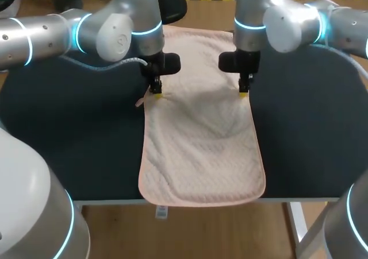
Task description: Fold the towel
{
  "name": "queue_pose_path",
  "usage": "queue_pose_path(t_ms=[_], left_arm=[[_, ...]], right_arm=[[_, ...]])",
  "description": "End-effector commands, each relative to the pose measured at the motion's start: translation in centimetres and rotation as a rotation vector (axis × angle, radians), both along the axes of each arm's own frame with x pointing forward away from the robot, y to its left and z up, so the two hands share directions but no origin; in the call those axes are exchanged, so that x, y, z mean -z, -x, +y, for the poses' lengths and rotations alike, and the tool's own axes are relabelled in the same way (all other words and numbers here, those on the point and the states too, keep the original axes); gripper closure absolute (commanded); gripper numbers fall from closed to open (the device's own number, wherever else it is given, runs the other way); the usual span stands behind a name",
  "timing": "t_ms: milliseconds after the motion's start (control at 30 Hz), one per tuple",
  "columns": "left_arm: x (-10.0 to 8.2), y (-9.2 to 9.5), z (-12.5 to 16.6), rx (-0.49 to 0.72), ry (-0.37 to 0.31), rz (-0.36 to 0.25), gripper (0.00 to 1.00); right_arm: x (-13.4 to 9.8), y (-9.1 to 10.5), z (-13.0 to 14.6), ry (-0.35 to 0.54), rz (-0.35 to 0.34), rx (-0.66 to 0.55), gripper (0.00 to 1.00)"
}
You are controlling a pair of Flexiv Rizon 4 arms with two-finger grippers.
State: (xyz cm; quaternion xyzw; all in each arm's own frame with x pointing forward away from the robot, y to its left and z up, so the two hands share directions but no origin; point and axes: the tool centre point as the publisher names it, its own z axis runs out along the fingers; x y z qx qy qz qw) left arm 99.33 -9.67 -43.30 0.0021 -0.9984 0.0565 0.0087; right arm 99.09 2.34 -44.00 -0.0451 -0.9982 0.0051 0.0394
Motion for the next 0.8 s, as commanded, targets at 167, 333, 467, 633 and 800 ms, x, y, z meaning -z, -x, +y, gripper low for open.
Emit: queue_pose_path(t_ms=[167, 333, 467, 633, 800], left_arm=[[-5.3, 1.3, 0.5, -0.004, -0.006, -0.044, 1.00], [-8.6, 0.9, 0.3, -0.050, 0.015, -0.003, 1.00], [-11.7, 0.5, 0.3, -0.088, 0.019, 0.004, 1.00], [-15.9, -0.2, 0.1, -0.081, -0.014, -0.014, 1.00], [-20.2, -0.9, 0.1, -0.082, -0.024, -0.066, 1.00]], right_arm=[[-3.9, 1.1, -0.1, -0.001, -0.014, 0.005, 1.00], [-7.0, 0.7, 0.4, 0.023, 0.001, -0.010, 1.00], [-10.2, 0.2, 0.4, 0.026, -0.025, -0.016, 1.00], [-14.8, -0.6, -0.5, 0.015, -0.100, -0.005, 1.00], [-18.8, -1.4, -0.8, 0.020, -0.171, -0.003, 1.00]])
